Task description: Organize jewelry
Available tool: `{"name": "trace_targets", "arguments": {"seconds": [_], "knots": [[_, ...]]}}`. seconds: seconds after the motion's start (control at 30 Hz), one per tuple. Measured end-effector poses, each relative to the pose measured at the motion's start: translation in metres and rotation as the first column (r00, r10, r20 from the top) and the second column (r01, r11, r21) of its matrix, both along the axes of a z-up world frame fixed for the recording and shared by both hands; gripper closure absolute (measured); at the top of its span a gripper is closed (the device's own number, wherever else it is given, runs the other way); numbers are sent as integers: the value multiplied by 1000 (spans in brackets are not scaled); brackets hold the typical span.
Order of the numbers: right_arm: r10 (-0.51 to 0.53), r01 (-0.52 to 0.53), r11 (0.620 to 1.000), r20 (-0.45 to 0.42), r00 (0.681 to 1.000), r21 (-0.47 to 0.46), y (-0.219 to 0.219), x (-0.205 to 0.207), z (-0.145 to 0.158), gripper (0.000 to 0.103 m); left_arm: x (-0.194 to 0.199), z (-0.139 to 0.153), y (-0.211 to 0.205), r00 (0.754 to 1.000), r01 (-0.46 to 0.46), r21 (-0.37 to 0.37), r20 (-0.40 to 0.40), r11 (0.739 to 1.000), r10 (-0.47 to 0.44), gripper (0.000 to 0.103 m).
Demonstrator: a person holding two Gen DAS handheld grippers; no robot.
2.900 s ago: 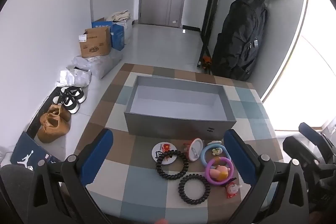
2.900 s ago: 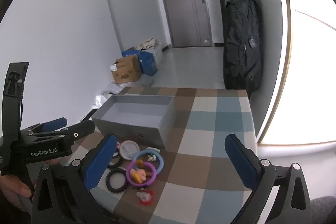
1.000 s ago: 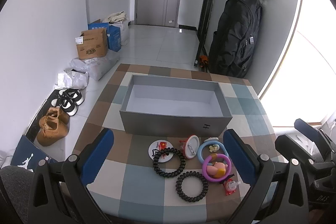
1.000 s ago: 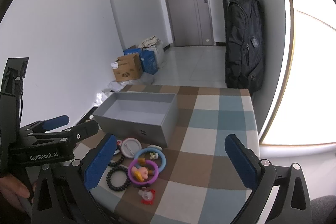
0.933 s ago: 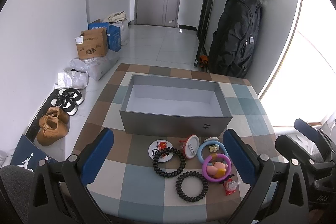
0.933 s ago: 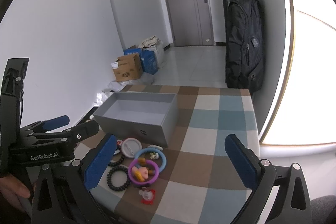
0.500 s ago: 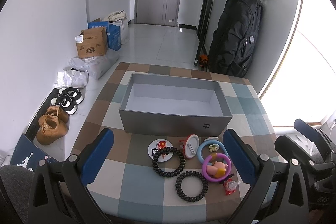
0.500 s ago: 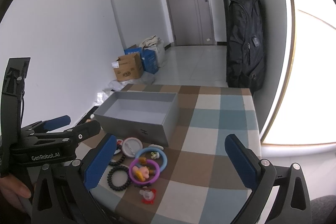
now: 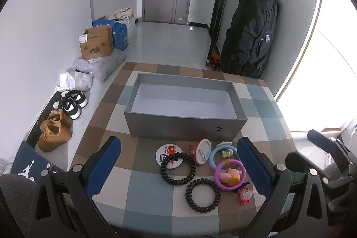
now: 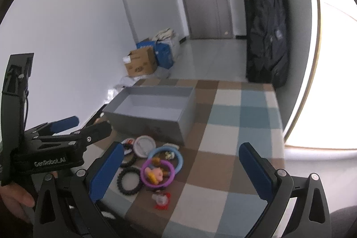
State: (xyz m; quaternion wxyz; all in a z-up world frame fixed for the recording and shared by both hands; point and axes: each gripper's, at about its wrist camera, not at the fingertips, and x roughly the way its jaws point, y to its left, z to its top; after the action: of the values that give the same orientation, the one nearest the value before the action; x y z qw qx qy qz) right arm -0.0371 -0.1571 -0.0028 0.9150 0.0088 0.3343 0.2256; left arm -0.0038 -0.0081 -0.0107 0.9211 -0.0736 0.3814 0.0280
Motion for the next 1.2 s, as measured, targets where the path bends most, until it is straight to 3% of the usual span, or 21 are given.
{"name": "trace_targets", "arguments": {"seconds": [0.33, 0.5, 0.67, 0.87, 0.93, 1.2], "knots": [[95, -107, 993, -177, 980, -57, 12, 4, -32, 3, 7, -10, 10, 997, 3, -50, -72, 999, -6, 2], [143, -169, 983, -283, 948, -67, 17, 5, -52, 21, 13, -16, 21, 993, -27, -77, -118, 997, 18, 2], [175, -217, 970, -310, 935, -106, 22, 1, -61, 34, 17, -21, 33, 987, -69, -106, -155, 992, 52, 2], [180, -236, 961, -325, 928, -143, 29, 0, -68, 66, 17, -24, 37, 981, -94, -115, -179, 989, 72, 2], [176, -235, 960, -323, 930, -151, 28, -1, -67, 85, 17, -24, 37, 980, -97, -115, -185, 989, 74, 2], [158, -207, 968, -299, 941, -141, 24, -1, -59, 85, 16, -28, 43, 976, -98, -112, -207, 989, 73, 2]]}}
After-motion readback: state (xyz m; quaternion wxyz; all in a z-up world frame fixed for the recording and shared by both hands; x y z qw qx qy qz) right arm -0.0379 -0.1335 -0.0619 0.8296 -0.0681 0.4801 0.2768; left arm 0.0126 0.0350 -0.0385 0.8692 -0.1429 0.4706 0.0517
